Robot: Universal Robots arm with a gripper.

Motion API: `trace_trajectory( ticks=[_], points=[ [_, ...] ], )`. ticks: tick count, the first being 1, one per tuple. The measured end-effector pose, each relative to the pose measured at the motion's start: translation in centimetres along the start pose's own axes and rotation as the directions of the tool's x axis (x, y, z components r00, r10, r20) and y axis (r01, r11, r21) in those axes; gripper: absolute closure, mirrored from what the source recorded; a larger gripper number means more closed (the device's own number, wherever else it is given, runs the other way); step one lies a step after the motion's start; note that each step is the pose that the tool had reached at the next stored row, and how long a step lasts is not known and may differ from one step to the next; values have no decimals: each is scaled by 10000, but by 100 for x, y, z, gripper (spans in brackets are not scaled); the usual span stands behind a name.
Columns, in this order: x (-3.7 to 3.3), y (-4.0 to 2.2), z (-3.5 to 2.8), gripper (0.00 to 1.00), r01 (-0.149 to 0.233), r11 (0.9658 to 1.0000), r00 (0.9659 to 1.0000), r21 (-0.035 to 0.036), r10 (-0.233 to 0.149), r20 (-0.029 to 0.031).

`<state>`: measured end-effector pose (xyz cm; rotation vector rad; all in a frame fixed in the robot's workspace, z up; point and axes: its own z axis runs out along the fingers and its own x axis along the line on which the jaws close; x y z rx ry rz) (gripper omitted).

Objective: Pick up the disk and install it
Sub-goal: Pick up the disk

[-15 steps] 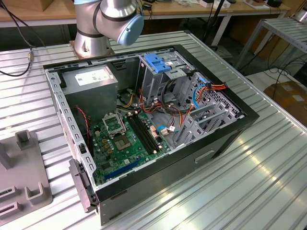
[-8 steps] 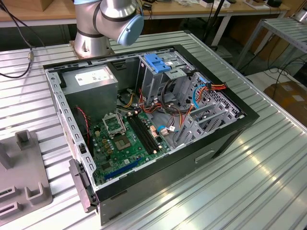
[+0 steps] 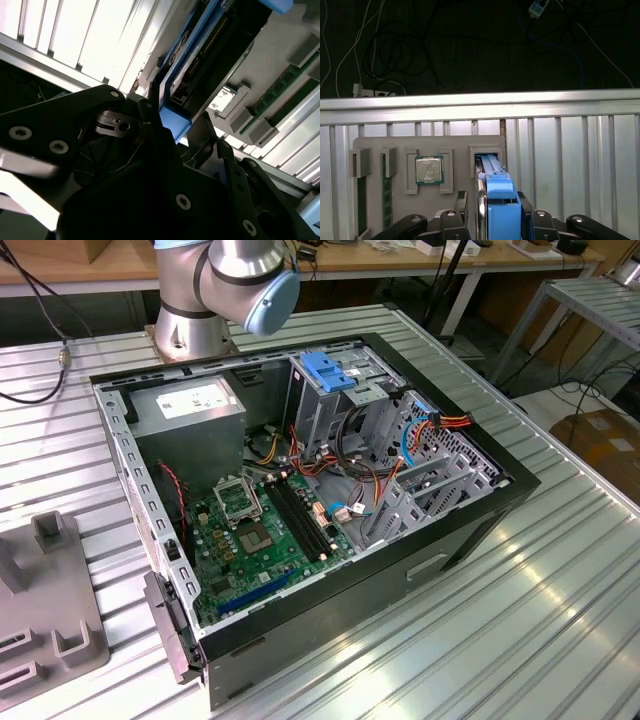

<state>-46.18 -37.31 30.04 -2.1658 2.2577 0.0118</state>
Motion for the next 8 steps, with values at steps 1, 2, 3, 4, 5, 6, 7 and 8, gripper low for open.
trace_trajectory(
  ticks=[1, 2, 3, 4, 5, 6, 7, 8],
  points=[
    [-4, 0, 1, 50, 0, 10000, 10000, -1, 0, 0],
    [-11, 0, 2, 50, 0, 10000, 10000, -2, 0, -1],
    [-17, 1, 4, 50, -1, 10000, 10000, 0, 1, 0],
    [-22, 1, 5, 50, -1, 10000, 10000, -1, 1, 0],
    [-23, 1, 6, 50, 0, 10000, 10000, -1, 0, 0],
    [-23, 1, 5, 50, 1, 10000, 10000, -3, -1, -1],
    [-23, 1, 6, 50, 1, 10000, 10000, -2, -1, -1],
    [-24, 1, 6, 50, 0, 10000, 10000, -2, 0, -1]
  ],
)
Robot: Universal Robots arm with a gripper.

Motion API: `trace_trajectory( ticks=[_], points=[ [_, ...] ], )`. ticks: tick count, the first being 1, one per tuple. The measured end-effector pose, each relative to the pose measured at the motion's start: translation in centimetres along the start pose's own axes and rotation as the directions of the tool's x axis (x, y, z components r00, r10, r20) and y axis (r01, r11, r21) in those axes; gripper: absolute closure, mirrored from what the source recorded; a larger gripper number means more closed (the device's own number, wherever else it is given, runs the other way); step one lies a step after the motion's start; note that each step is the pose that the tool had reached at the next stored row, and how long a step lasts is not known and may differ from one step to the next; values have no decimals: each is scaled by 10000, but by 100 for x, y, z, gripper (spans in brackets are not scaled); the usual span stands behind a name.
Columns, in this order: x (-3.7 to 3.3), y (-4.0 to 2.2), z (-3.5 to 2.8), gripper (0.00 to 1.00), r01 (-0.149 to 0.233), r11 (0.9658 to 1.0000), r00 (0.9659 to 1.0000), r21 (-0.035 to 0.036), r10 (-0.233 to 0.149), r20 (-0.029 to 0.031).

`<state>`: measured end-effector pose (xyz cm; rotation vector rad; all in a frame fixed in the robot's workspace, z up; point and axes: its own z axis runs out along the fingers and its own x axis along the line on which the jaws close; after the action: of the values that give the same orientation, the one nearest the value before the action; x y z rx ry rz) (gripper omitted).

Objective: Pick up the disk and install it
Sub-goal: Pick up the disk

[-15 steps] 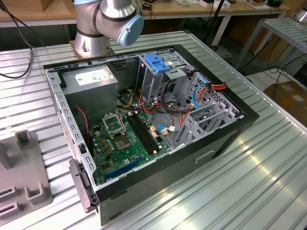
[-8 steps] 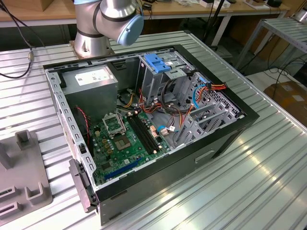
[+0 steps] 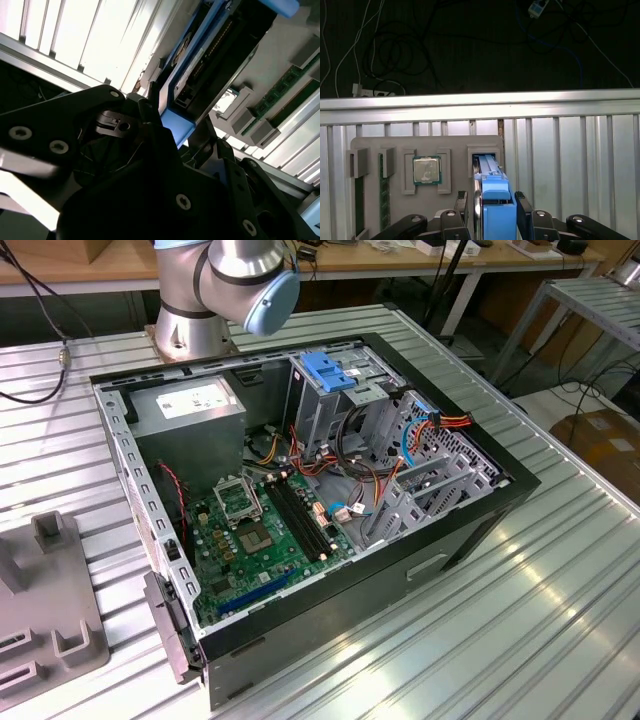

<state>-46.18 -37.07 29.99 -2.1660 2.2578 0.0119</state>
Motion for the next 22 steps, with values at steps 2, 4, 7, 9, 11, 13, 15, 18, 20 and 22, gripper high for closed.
trace_trajectory(
  ticks=[2, 4, 7, 9, 11, 13, 15, 18, 20, 22],
  points=[
    [0, 0, 1, 50, -1, 10000, 10000, 1, 1, 0],
    [0, 0, 0, 52, 0, 10000, 10000, 0, 0, 0],
    [0, 0, 1, 59, 0, 10000, 10000, 0, 0, 0],
    [0, 0, 1, 59, -1, 10000, 10000, 0, 1, 0],
    [0, 0, 1, 59, -1, 10000, 10000, 0, 1, -2],
    [0, 0, 2, 59, -1, 10000, 10000, 1, 1, -6],
    [0, 0, 3, 59, -1, 10000, 10000, 0, 1, -6],
    [0, 0, 3, 61, 0, 10000, 10000, 1, 0, -6],
    [0, 0, 3, 63, -1, 10000, 10000, 1, 1, -5],
    [0, 0, 3, 63, -1, 10000, 10000, 1, 1, -5]
  ],
)
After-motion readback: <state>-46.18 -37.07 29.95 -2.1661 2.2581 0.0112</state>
